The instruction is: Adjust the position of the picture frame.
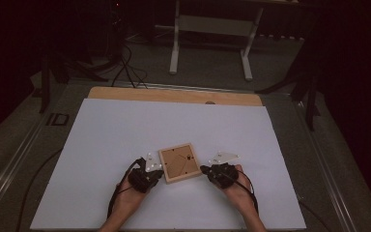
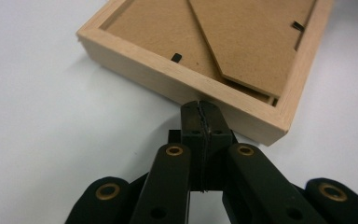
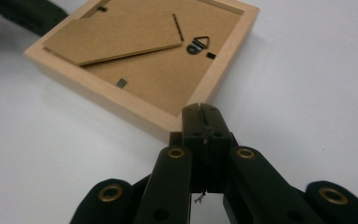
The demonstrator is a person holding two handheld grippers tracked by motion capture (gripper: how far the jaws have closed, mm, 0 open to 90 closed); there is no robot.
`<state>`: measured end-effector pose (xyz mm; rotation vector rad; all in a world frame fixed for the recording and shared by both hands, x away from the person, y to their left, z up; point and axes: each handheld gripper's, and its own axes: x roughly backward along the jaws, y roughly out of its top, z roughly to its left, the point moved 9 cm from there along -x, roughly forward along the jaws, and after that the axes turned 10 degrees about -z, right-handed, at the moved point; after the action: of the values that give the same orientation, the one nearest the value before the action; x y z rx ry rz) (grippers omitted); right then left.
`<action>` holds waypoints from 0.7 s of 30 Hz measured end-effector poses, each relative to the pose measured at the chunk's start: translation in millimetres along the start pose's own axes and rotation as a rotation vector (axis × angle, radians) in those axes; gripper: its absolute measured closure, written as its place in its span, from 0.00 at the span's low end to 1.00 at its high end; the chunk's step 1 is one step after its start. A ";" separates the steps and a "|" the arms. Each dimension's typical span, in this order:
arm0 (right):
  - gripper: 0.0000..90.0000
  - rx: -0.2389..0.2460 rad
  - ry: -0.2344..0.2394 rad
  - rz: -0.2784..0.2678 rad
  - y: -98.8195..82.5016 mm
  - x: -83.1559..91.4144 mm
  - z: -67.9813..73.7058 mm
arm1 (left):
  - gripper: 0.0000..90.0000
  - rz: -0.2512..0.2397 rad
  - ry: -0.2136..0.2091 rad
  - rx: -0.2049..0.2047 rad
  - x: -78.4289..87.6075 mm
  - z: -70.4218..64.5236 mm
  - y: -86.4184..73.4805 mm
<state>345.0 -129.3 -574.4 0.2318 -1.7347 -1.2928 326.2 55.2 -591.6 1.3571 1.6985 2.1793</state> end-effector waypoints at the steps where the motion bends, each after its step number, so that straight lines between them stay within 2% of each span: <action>1: 1.00 0.000 0.000 0.000 0.0 0.0 0.0 | 1.00 0.000 0.000 0.000 0.0 0.0 0.0; 6: 1.00 -0.008 0.007 -0.007 0.4 -0.4 3.1 | 1.00 -0.005 0.025 0.014 -4.1 6.8 0.8; 12: 1.00 -0.002 0.003 -0.025 3.7 -6.3 10.4 | 1.00 -0.007 0.049 0.069 -4.1 18.2 -0.5; 14: 1.00 -0.002 -0.002 -0.029 5.7 -9.0 12.8 | 1.00 -0.007 0.055 0.076 -3.8 21.7 -0.7; 16: 1.00 -0.001 -0.001 -0.034 7.3 -11.6 14.6 | 1.00 -0.002 0.073 0.061 -4.3 26.1 -0.1; 21: 1.00 -0.003 0.000 -0.045 10.2 -16.7 18.9 | 1.00 -0.006 0.088 0.090 -5.9 33.5 0.0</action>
<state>343.6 -102.2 -575.6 0.2707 -1.7368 -1.3277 351.9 77.2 -594.9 1.2917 1.8499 2.2155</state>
